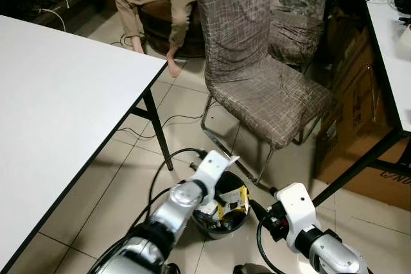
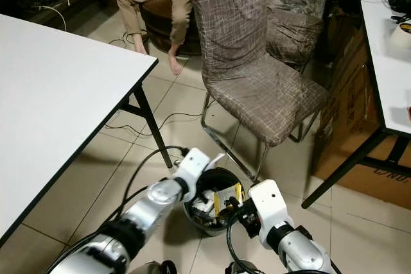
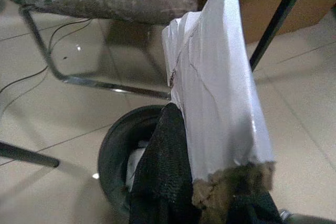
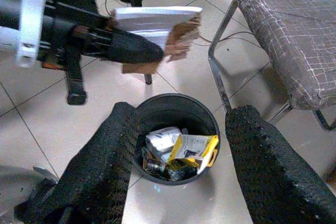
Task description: Picking trash to rubbish bin
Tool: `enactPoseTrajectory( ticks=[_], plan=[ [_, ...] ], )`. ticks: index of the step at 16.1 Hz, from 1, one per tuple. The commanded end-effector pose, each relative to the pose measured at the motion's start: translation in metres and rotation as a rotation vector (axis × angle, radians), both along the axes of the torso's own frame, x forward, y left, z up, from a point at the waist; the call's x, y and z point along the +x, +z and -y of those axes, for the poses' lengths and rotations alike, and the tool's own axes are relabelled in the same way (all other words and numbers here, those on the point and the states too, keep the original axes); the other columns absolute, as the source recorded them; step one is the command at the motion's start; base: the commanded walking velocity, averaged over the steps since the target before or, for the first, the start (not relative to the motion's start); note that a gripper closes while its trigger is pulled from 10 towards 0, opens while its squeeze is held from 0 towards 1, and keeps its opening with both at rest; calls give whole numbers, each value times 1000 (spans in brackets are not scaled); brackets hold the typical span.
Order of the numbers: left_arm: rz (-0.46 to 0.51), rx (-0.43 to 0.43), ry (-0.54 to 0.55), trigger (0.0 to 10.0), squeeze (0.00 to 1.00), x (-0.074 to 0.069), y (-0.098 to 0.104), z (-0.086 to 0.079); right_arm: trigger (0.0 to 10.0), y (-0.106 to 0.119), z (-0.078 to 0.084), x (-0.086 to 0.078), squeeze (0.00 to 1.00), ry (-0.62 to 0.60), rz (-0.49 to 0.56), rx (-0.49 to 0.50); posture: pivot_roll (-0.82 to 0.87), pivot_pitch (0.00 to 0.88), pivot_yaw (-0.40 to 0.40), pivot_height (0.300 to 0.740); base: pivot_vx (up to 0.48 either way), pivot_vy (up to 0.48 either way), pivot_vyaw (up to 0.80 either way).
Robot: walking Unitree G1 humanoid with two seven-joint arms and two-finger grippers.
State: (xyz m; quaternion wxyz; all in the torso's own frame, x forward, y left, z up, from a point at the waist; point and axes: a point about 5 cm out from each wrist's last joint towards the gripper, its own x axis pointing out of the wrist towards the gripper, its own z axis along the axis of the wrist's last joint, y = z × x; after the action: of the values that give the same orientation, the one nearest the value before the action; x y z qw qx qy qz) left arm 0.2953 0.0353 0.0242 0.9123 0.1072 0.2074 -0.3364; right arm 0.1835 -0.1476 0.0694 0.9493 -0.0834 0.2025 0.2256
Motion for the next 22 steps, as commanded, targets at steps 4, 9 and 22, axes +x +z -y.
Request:
enactPoseTrajectory(
  ticks=[4, 9, 22],
  plan=[
    [-30, -75, -25, 10000, 1000, 2, 2, 8, 10000, 2, -3, -3, 0, -1, -30, -26, -306, 138, 37, 740, 0, 0, 0],
    [-67, -119, -49, 10000, 1000, 0, 1, 14, 10000, 3, 0, 0, 0, -23, -41, -48, -310, 138, 36, 740, 0, 0, 0],
    [-96, -161, -44, 10000, 1000, -3, 0, 18, 10000, 4, 1, 1, 0, -29, -45, -57, -314, 141, 35, 740, 0, 0, 0]
  ],
)
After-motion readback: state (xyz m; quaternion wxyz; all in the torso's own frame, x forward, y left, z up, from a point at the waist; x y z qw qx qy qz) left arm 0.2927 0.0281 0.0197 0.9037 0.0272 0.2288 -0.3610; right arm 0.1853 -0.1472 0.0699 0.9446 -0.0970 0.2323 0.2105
